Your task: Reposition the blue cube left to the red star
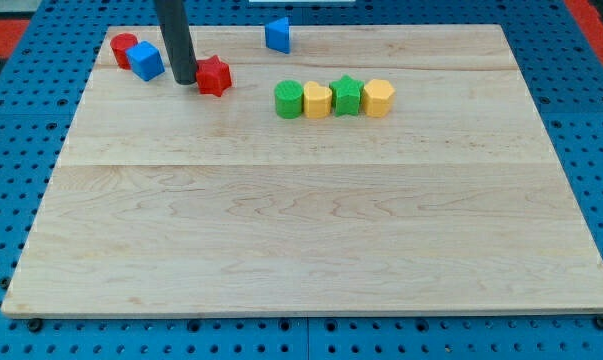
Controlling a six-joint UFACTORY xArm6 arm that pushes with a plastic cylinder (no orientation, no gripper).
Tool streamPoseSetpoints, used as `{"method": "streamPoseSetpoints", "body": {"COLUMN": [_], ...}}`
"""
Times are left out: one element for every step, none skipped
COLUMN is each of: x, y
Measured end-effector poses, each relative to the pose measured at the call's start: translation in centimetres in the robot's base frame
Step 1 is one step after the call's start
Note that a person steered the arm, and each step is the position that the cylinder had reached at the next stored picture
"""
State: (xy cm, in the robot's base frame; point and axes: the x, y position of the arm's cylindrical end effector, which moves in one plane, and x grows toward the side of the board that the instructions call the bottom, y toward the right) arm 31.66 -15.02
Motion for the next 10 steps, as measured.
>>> {"method": "streamPoseSetpoints", "body": {"x": [0.4,-2.1,-3.7,1.1,1.5,-0.5,-4.2,-5.4,-5.4,-3.1], "y": [4.1,9.5,10.8,4.2,-4.0,-12.4,-12.9,-10.6,-7.4,-3.2]}}
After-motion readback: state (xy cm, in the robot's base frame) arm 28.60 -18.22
